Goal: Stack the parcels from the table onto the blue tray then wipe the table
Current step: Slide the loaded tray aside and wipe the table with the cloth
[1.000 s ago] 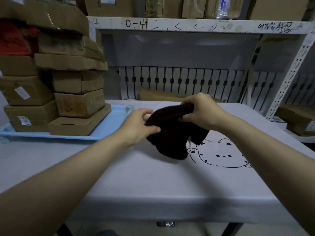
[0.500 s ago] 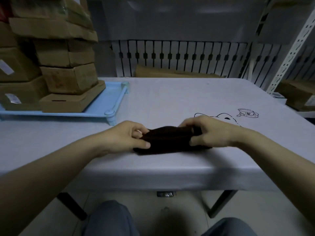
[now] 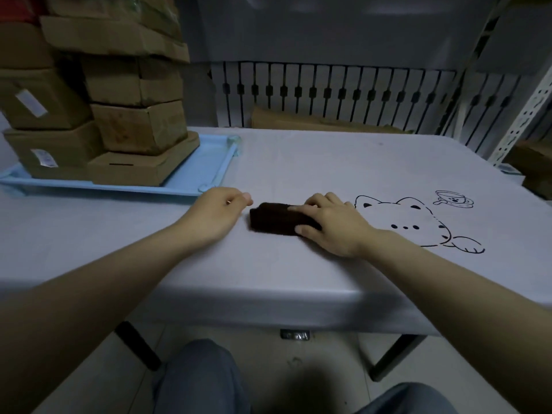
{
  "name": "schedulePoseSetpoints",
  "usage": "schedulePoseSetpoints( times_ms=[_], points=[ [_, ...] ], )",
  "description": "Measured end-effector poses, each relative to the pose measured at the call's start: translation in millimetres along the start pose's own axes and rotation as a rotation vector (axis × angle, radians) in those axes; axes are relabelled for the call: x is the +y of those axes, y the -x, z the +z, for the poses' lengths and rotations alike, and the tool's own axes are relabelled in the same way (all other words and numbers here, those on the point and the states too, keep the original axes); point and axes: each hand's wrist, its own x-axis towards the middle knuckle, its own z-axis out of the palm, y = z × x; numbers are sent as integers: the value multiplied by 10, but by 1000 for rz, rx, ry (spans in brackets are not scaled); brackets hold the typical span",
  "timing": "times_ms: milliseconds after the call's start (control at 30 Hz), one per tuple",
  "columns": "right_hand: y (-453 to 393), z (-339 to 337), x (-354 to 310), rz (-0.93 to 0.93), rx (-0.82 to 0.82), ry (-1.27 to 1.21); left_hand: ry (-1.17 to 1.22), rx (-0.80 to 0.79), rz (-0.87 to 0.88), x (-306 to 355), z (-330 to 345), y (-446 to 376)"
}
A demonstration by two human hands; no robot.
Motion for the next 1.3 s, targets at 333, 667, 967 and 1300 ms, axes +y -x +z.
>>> schedulePoseSetpoints(
  times_ms=[333, 667, 967, 1300],
  points=[
    [445, -193, -1108, -278, -179, -350, 203, 66, -281, -100, -530, 413],
    [-112, -859, -1384, 127, 109, -825, 642, 70, -319, 72, -797, 636],
    [-289, -740, -1408, 272, 61, -991, 1264, 19, -551, -98, -667, 415],
    [-870, -626, -1373, 501, 71, -1675, 874, 13, -397, -115, -721, -197]
  ],
)
